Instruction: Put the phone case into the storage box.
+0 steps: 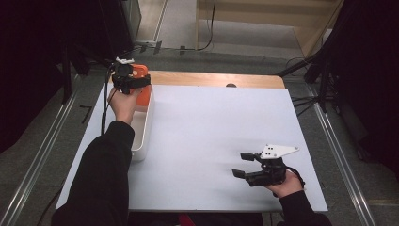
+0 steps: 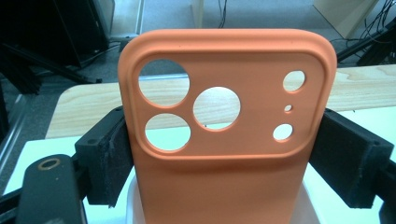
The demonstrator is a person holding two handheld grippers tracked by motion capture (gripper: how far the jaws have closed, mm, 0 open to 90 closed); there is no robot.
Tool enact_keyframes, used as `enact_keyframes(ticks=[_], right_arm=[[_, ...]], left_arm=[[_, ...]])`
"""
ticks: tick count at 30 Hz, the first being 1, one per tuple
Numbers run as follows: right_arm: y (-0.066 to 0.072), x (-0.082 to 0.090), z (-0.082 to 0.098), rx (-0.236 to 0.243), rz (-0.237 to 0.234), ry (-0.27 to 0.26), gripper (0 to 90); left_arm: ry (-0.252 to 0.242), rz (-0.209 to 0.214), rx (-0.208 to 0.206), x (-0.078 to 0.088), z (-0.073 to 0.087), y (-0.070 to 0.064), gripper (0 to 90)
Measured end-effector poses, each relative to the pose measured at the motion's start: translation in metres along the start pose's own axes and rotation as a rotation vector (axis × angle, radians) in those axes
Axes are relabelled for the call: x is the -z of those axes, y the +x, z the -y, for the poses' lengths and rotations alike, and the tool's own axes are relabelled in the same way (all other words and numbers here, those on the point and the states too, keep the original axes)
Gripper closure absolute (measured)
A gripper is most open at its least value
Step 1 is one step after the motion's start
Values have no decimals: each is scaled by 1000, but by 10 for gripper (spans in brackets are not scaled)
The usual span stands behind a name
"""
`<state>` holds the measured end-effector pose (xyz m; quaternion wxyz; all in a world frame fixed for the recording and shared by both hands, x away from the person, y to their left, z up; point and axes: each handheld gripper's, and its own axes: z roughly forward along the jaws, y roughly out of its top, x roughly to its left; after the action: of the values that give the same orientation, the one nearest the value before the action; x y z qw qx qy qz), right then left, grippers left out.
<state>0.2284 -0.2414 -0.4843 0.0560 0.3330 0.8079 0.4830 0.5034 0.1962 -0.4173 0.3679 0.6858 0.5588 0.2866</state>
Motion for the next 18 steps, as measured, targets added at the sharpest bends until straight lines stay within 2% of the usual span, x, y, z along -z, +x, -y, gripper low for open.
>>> enact_keyframes(ticks=[10,15,18], right_arm=[[0,0,0,2,-1,0,252],[1,1,-1,10,-1,-11,252],[1,1,-1,12,0,-11,252]], left_arm=[[24,1,4,-3,5,0,151],[44,-4,-7,-5,7,-2,145],[38,-3,-16,-4,6,-4,117]])
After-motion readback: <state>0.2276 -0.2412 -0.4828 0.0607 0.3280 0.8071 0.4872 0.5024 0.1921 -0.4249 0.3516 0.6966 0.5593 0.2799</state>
